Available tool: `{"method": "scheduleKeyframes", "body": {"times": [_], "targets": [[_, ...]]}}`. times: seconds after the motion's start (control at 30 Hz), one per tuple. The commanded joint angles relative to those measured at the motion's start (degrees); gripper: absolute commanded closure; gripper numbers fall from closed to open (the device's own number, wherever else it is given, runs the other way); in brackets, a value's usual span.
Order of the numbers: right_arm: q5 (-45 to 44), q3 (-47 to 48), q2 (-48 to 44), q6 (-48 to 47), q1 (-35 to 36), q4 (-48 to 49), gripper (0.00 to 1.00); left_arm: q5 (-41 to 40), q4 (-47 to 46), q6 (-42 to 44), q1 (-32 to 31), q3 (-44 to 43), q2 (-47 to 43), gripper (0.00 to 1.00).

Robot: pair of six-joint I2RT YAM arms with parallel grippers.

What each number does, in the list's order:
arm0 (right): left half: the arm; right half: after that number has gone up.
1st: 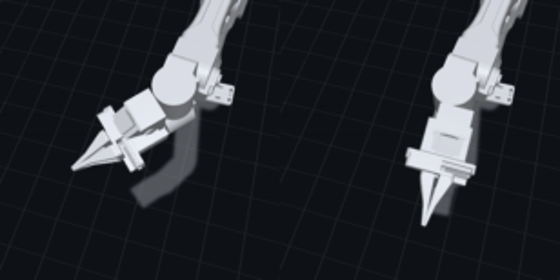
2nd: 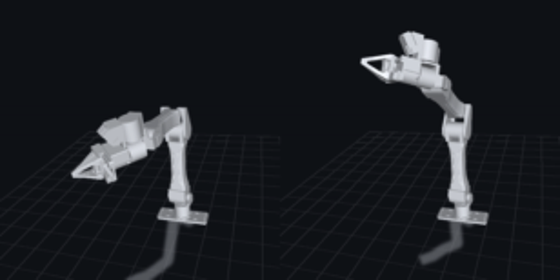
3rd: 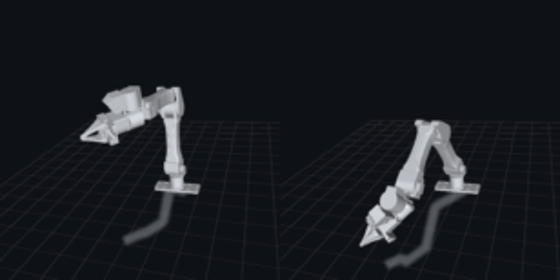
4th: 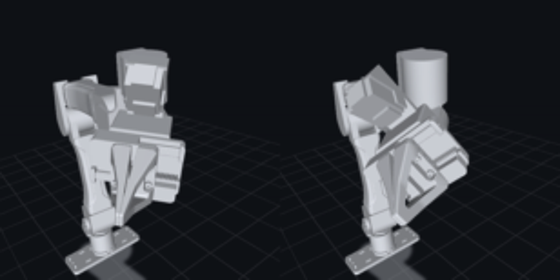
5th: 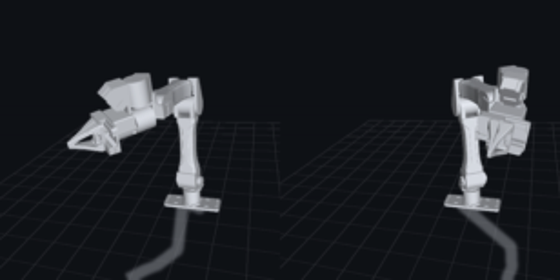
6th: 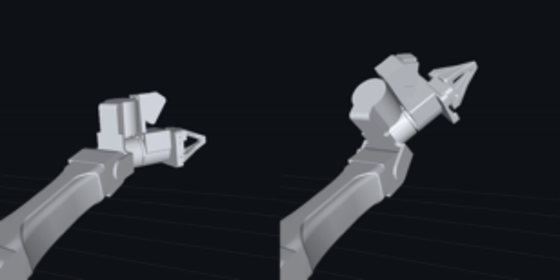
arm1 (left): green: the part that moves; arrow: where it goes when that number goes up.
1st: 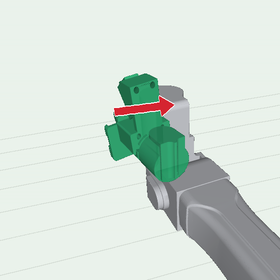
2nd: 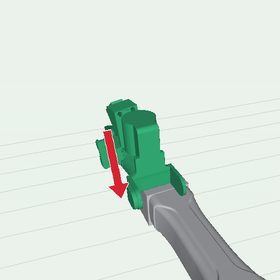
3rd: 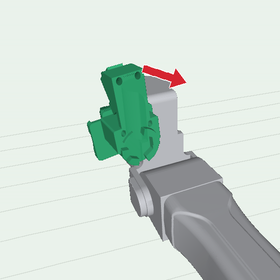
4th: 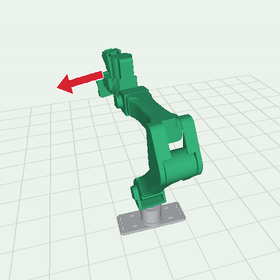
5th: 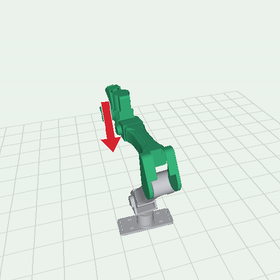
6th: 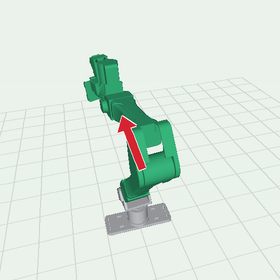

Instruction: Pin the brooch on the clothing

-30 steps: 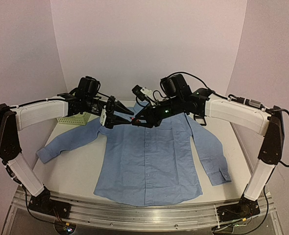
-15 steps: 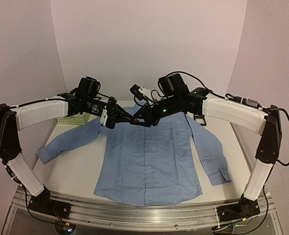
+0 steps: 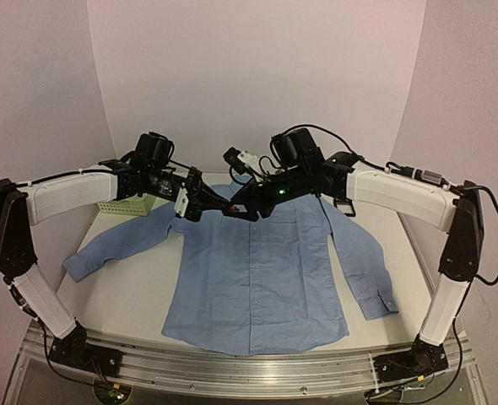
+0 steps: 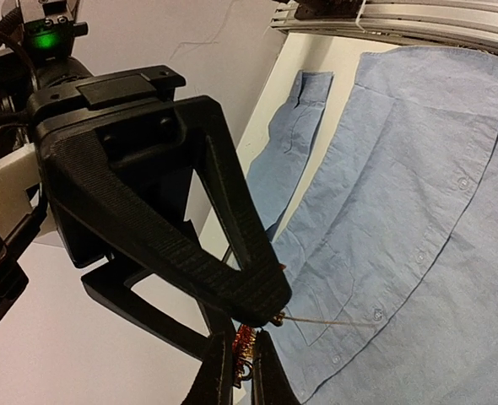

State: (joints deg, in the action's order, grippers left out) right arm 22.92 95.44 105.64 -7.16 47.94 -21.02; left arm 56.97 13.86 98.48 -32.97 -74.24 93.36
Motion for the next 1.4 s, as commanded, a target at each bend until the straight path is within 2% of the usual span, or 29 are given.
{"method": "scheduleKeyframes", "body": {"times": [0.0,0.1,0.27,0.47,0.57,0.63,0.8,0.93,1.0,1.07,1.37], "targets": [[-4.3,2.8,-1.1,0.8,0.4,0.8,0.13,-4.1,3.1,-1.4,-0.3,-2.0,-2.5,1.0],[-6.7,2.3,-4.0,0.2,0.3,0.8,0.07,-9.6,6.4,-2.9,-0.3,-2.9,-2.0,1.0],[-10.9,-1.6,-8.4,-0.9,0.4,0.9,0.06,-19.0,17.3,-12.2,-0.4,-8.9,0.7,1.0],[-10.4,-4.3,-6.4,2.1,0.4,1.0,0.09,-30.8,41.5,-31.5,-1.8,-23.6,11.2,1.0],[-8.8,-5.0,-4.8,2.5,0.3,2.3,0.11,-32.3,54.4,-39.2,-1.9,-31.4,17.3,1.0],[-7.3,-6.6,-4.3,2.5,0.4,4.6,0.13,-33.1,58.3,-43.4,-2.0,-33.0,19.4,1.0],[-6.9,-18.5,-6.9,0.7,0.1,17.0,0.14,-33.2,64.8,-54.7,-1.8,-35.7,23.6,1.0],[-5.8,-30.3,-8.5,3.4,-0.1,36.9,0.15,-31.9,68.2,-66.0,-1.8,-38.2,27.6,1.0],[-4.3,-33.9,-7.3,6.1,0.0,47.7,0.17,-31.8,68.2,-68.7,-1.7,-36.7,28.1,1.0],[-2.6,-34.8,-4.7,10.5,0.0,53.9,0.21,-31.4,68.2,-70.5,-1.6,-35.5,28.5,1.0],[4.5,-31.5,4.5,15.4,0.0,58.3,0.4,-26.3,68.1,-70.4,-1.1,-36.9,27.7,1.0]]}}
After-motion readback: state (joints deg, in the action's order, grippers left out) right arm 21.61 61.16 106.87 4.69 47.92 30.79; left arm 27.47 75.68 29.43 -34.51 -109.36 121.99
